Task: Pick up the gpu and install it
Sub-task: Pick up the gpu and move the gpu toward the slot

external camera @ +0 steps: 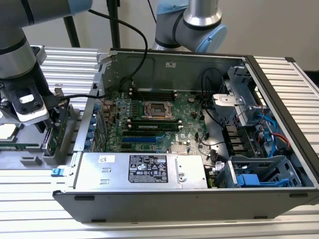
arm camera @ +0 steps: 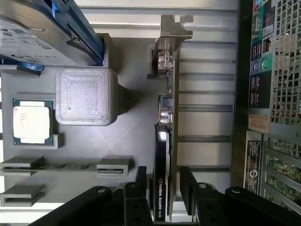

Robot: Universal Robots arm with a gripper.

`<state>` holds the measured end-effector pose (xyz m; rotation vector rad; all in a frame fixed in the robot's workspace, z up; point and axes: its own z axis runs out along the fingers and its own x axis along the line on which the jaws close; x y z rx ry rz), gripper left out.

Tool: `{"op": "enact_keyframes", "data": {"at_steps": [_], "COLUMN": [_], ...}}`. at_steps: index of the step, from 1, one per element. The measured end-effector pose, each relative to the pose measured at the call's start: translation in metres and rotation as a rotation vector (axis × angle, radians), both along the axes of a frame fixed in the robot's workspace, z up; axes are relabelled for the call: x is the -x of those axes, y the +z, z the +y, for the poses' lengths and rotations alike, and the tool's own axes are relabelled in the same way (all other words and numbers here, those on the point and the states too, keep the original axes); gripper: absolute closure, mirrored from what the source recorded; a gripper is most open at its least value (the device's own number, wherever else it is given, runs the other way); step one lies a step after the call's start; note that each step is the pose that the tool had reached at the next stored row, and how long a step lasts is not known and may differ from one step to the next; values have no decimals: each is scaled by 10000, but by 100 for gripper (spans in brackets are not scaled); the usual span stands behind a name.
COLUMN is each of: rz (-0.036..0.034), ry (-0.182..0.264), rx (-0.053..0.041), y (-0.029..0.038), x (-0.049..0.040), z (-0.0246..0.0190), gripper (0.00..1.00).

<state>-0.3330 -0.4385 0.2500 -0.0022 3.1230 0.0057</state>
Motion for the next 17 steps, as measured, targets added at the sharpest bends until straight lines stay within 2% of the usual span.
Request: {"op": "enact_keyframes", "data": {"at_steps": [17], "rz": [1], "ry": [-32], "rx": [34], "y": [-100], "x": [0], "z": [0], "gripper": [0]}}
